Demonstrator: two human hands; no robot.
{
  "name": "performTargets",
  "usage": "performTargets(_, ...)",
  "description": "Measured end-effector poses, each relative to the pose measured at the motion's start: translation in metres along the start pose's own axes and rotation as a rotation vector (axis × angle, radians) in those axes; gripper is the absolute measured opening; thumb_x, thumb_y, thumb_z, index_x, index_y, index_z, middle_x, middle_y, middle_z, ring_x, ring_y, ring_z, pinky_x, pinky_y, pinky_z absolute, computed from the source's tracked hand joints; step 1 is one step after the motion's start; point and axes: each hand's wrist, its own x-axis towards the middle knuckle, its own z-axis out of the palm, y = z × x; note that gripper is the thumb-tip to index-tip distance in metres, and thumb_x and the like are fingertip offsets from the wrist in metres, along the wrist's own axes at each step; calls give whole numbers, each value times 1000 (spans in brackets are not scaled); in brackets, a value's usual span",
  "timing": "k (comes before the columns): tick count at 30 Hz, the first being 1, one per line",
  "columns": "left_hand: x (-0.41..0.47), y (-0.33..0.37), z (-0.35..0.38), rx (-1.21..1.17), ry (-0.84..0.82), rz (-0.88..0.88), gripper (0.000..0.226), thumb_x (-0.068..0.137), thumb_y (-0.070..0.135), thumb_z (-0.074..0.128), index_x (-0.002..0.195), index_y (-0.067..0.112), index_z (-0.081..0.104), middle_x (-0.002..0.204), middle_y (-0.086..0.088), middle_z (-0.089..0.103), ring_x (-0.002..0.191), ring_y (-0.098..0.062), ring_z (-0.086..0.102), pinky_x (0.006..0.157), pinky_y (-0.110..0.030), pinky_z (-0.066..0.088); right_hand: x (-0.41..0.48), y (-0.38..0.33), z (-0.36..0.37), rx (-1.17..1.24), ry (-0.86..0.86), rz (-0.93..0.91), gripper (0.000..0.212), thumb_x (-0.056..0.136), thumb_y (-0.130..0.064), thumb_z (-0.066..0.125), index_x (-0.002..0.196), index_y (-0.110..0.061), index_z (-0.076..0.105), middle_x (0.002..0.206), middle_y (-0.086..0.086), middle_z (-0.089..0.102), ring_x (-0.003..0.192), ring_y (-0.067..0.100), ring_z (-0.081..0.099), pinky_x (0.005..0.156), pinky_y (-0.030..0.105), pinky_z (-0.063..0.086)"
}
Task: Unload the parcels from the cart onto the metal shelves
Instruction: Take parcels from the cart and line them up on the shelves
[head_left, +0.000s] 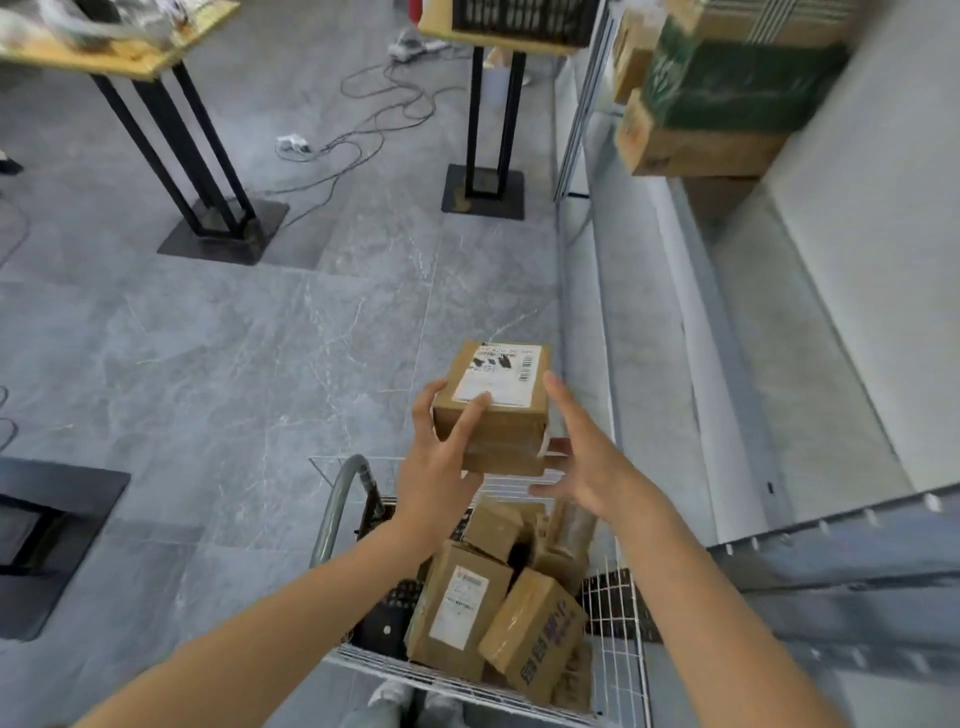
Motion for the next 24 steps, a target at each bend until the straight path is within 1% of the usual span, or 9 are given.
performTargets(2,9,9,-5,-3,10,121,95,63,-7,77,136,33,32,145,-8,12,117,-35,49,60,-29,58,-17,-11,-4,23,-3,-16,77,66,-73,63,133,-44,40,128,7,54,114,33,56,86,55,53)
performTargets(5,20,18,-9,-54,2,275,95,63,-8,77,137,33,33,145,-11,13,122,-34,42,61,-37,60,-35,-18,-6,84,46,-112,54,85,-39,67,132,-42,40,125,5,55,111,29,57,85,54,55)
performTargets(7,23,24,-12,-112,-51,352,96,66,8,82,140,34,27,147,-10,9,130,-28,33,73,-38,60,-43,-18,-6,143,101,-192,55,87,-26,64,134,-41,40,126,2,56,111,26,57,83,52,56)
performTargets(10,25,38,-26,-316,-167,287,90,78,41,71,144,36,11,153,-3,4,141,-13,16,97,-36,48,-57,-14,-5,201,202,-301,67,87,-22,65,141,-42,32,128,0,57,109,24,58,87,52,55)
performTargets(12,28,49,-42,-524,-281,144,75,86,52,55,144,43,10,153,5,13,140,-9,21,104,-39,43,-68,-8,-2,227,273,-374,71,86,-23,67,143,-44,29,123,-2,62,106,22,62,91,51,54)
performTargets(15,39,63,-67,-761,-488,1,57,92,46,48,140,52,18,137,20,40,125,-6,45,100,-33,47,-87,-1,9,233,358,-453,83,74,-31,71,143,-47,28,118,-8,65,103,19,65,91,45,55)
performTargets(17,44,70,-82,-847,-594,-67,50,92,39,47,136,53,27,119,36,45,109,2,54,96,-32,49,-102,5,17,240,403,-495,83,72,-33,70,142,-49,28,120,-7,64,106,19,64,92,44,54)
performTargets(20,41,80,-98,-894,-689,-61,44,97,27,45,137,43,35,112,31,46,85,13,60,79,-21,55,-126,18,30,219,478,-549,73,84,-32,68,141,-52,26,123,-8,62,110,16,62,95,41,52)
performTargets(24,22,96,-109,-922,-832,-4,42,96,19,48,134,35,40,105,22,57,80,5,66,66,-15,53,-159,39,52,7,708,-626,85,88,-32,66,139,-59,5,135,-25,40,118,-11,44,91,10,43)
